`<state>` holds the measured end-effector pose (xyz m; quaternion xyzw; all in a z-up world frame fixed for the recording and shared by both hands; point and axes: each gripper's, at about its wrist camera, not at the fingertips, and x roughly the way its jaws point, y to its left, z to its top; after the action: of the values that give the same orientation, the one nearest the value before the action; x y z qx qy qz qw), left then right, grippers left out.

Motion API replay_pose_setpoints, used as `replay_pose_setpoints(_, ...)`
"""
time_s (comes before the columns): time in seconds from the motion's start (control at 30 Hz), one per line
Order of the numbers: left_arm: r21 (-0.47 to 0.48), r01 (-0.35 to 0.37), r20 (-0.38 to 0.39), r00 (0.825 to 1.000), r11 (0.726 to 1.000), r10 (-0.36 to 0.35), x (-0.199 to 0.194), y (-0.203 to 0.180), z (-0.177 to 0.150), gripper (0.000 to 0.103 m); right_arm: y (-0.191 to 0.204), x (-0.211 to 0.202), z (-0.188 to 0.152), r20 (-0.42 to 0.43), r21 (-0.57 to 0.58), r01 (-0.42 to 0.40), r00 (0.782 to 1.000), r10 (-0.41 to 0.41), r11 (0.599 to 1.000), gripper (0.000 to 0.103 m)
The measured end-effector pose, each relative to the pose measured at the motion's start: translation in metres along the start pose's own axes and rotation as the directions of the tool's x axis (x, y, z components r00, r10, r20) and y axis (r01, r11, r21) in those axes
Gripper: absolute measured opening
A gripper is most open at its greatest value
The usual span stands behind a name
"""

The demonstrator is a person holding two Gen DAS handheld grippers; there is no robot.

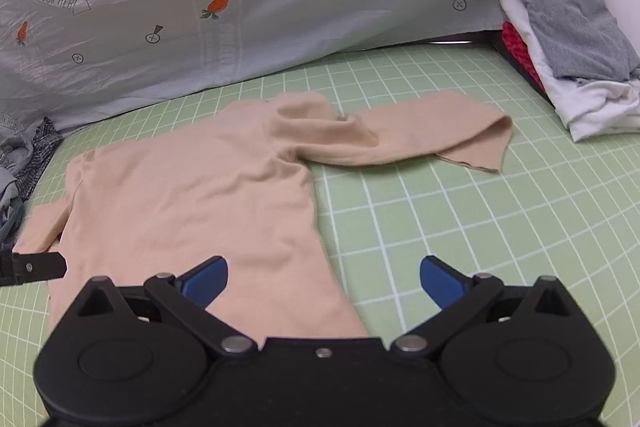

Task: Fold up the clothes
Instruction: 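Lower the right gripper onto the sleeve cuff and close it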

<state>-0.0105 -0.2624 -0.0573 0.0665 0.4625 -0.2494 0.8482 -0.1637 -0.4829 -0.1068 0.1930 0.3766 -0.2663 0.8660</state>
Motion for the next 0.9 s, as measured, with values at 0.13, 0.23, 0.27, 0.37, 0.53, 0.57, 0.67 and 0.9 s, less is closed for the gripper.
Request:
replay_pose_setpoints(0.13, -0.028, -0.007, -0.008, 1.000, 1.000, 0.006, -0.004, -0.025, -0.012, 0.099, -0.030, -0.008, -0.007, -0.018, 0.010, 0.004, 1.000, -0.004, 1.000, 0.103)
replay_pose_setpoints(0.23, -0.058, -0.009, 0.008, 1.000, 0.998, 0.009, -0.003, -0.043, -0.014, 0.099, -0.055, -0.011, -0.004, -0.016, -0.010, 0.007, 1.000, -0.007, 1.000, 0.103)
replay_pose_setpoints(0.27, -0.068, -0.009, 0.012, 1.000, 0.998, 0.010, -0.003, -0.049, -0.014, 0.099, -0.065, -0.010, -0.002, -0.021, -0.010, 0.007, 1.000, -0.007, 1.000, 0.103)
replay_pose_setpoints(0.37, -0.099, -0.006, 0.026, 1.000, 0.995, 0.008, -0.001, -0.065, -0.013, 0.099, -0.093, -0.005, 0.008, -0.033, 0.018, 0.005, 0.999, -0.004, 1.000, 0.103)
replay_pose_setpoints(0.53, -0.116, -0.009, 0.047, 0.999, 0.993, 0.015, 0.007, -0.086, -0.001, 0.099, -0.130, 0.022, 0.030, -0.054, 0.066, 0.027, 0.998, -0.023, 0.997, 0.102)
replay_pose_setpoints(0.57, -0.114, -0.019, 0.053, 0.998, 0.993, 0.026, 0.011, -0.088, 0.003, 0.099, -0.138, 0.029, 0.035, -0.057, 0.086, 0.033, 0.998, -0.029, 0.996, 0.100)
replay_pose_setpoints(0.67, -0.109, -0.050, 0.071, 0.996, 0.993, 0.058, 0.022, -0.093, 0.018, 0.099, -0.159, 0.055, 0.052, -0.064, 0.178, 0.036, 0.998, -0.025, 0.983, 0.091)
replay_pose_setpoints(0.9, -0.136, -0.102, 0.001, 0.995, 0.985, 0.103, 0.062, -0.090, 0.046, 0.099, -0.167, 0.115, 0.085, -0.062, 0.139, 0.091, 0.995, -0.083, 0.986, 0.073)
